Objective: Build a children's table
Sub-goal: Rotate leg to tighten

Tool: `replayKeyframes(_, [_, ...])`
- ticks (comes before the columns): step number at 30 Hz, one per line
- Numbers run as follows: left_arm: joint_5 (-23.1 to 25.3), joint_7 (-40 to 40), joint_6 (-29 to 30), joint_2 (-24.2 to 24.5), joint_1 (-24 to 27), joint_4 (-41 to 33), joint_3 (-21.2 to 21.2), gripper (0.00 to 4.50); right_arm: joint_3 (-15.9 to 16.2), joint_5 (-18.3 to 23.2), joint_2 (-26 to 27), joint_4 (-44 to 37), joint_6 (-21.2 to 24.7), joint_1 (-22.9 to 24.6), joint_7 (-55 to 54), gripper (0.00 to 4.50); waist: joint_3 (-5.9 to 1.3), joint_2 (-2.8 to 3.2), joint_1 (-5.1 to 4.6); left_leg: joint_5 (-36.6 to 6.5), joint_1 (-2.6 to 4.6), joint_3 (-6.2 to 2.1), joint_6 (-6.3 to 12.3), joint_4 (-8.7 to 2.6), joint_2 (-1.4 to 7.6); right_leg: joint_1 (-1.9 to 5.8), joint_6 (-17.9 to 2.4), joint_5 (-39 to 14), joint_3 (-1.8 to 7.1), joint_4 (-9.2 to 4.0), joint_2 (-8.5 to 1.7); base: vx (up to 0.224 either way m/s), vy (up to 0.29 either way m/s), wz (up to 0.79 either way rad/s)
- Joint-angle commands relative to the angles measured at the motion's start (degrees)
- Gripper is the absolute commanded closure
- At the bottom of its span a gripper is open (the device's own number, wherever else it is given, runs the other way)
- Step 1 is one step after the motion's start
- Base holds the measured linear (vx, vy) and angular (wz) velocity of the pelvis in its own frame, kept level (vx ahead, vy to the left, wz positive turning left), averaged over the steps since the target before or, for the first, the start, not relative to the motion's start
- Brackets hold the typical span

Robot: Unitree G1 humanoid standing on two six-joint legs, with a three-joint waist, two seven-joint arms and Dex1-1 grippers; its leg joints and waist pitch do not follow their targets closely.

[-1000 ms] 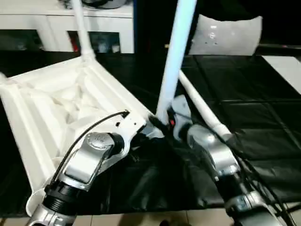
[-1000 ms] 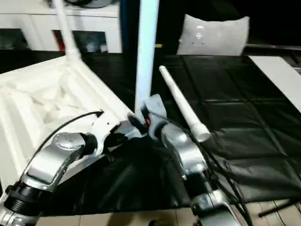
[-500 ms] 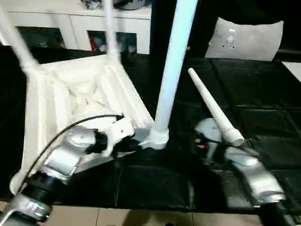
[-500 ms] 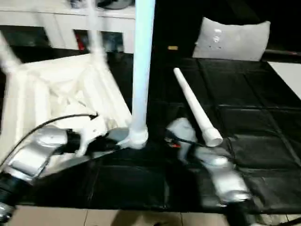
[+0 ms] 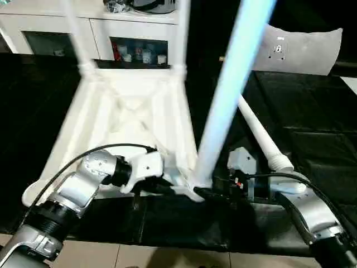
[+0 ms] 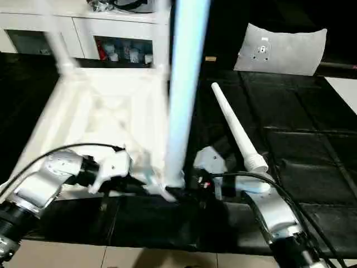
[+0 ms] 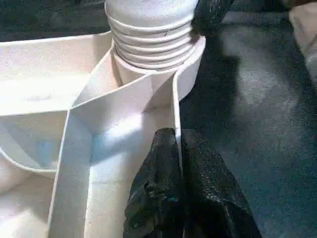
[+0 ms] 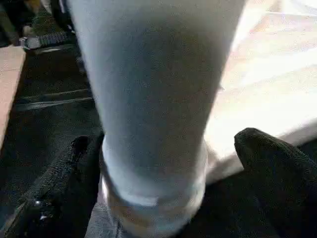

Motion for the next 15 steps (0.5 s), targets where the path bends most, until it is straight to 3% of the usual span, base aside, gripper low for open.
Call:
replayKeyframes(1, [0.25, -2.54, -1.48, -0.56, -0.78, -0.44, -1.69, 4.50, -0.43, 0.63, -0.11, 1.06, 0.74, -1.04, 0.21, 0.38, -4.16, 0.58, -0.25, -6.27, -0.63, 0.06, 2.67, -3.91, 2.51, 3.84, -12.28, -13.17, 3.00, -3.19, -4.47, 0.000, 0.000, 0.00])
replayKeyframes(14, [0.25, -3.49, -2.11, -0.36, -0.80, 0.50, -1.82, 4.50, 0.23, 2.41, -0.86, 0.62, 4.36, -1.09, 3.92, 1.37, -4.29, 0.54, -0.29, -5.18, -0.66, 0.05, 2.77, -3.64, 2.47, 3.78, -12.09, -12.68, 2.93, -2.99, -4.28, 0.000, 0.000, 0.00])
replayKeyframes(15, [0.25, -3.54, -2.10, -0.22, -0.75, 0.52, -1.76, 4.50, 0.34, 2.36, -0.91, 0.61, 4.41, -1.04, 3.96, 1.46, -4.25, 0.34, -0.25, -5.34, -0.66, 0.06, 2.75, -3.64, 2.47, 3.78, -11.94, -13.30, 2.92, -3.00, -4.32, 0.000, 0.000, 0.00])
